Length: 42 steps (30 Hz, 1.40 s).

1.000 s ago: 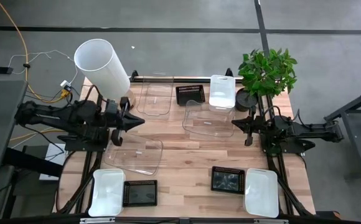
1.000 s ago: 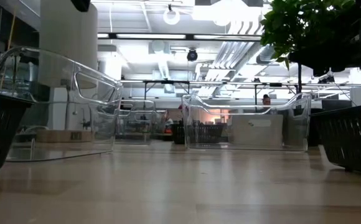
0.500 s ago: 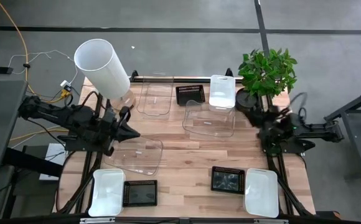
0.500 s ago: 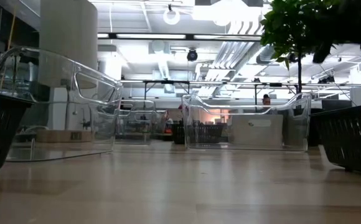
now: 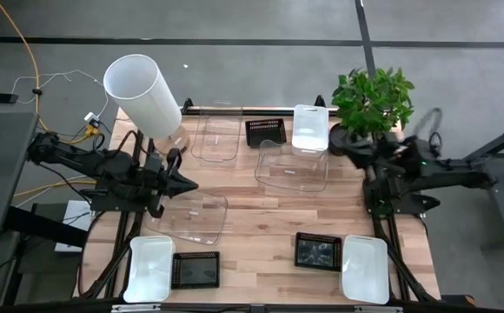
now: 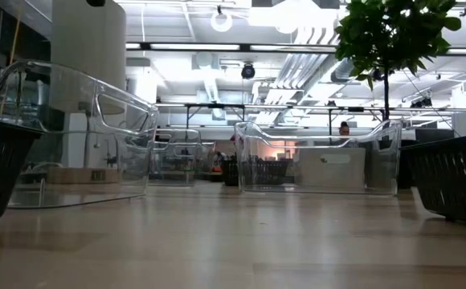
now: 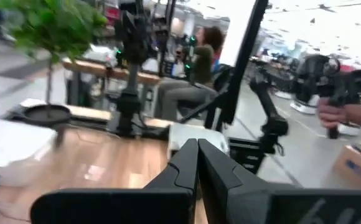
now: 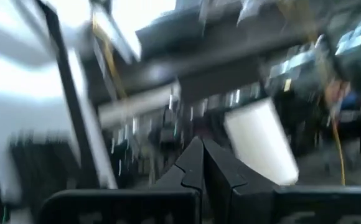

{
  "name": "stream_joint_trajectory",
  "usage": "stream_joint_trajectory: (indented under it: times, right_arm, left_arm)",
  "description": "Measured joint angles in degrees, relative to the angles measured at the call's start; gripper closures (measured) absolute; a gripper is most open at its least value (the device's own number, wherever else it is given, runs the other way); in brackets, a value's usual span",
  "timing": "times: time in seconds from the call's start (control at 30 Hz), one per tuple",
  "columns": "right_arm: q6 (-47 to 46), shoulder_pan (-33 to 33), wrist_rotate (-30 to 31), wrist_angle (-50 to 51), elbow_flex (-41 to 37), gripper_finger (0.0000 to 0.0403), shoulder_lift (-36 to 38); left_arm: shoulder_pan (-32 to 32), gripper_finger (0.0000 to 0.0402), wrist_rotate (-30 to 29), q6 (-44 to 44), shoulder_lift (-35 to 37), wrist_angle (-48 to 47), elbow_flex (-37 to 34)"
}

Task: Stack baskets by color
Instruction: Stack the bottom transparent bin on top of the top transparent bin

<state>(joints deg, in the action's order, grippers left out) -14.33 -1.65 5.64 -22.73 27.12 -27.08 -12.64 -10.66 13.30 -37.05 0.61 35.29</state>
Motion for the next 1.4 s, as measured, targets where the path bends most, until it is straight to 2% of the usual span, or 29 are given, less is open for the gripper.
stream_joint_trajectory:
  times: [0.1, 0.23, 0.4, 0.57, 0.87, 1.07, 1.27, 1.4]
  right_arm:
    - [1.3, 0.0, -3.0, 8.3, 8.1, 0.0402, -8.3]
    - [1.5, 0.0, -3.2, 20.2, 18.5, 0.0402, -16.7]
    - [2.8, 0.0, -3.2, 34.9, 29.5, 0.0402, -23.7]
    - [1.7, 0.0, -3.3, 41.3, 36.3, 0.0402, -28.5]
    - [1.1, 0.1, -2.2, 42.6, 40.2, 0.0402, -33.7]
    - [-5.7, -0.2, -4.4, 52.2, 40.3, 0.0402, -33.6]
    - [-11.4, -3.5, -5.1, 65.0, 40.3, 0.0401, -33.6]
    - [-14.9, -6.5, -4.4, 70.0, 40.3, 0.0387, -33.6]
  left_arm:
    - [-2.4, 0.0401, -0.6, 1.2, -0.9, -4.4, 0.0]
    - [-6.6, 0.0401, -3.8, 4.1, -2.8, -11.1, 0.0]
    - [-11.2, 0.0401, -6.4, 4.5, -5.8, -12.1, 0.0]
    - [-12.1, 0.0401, -8.0, 1.8, -8.0, -12.6, 0.0]
    - [-8.4, 0.0401, -5.9, -2.2, -11.0, -12.9, 0.0]
    - [-6.6, 0.0401, -2.8, -2.6, -10.5, -12.6, 0.0]
    - [-4.3, 0.0401, -2.7, -2.4, -9.8, -12.5, 0.1]
    - [-1.7, 0.0401, -0.7, -2.4, -10.6, -19.7, 3.0]
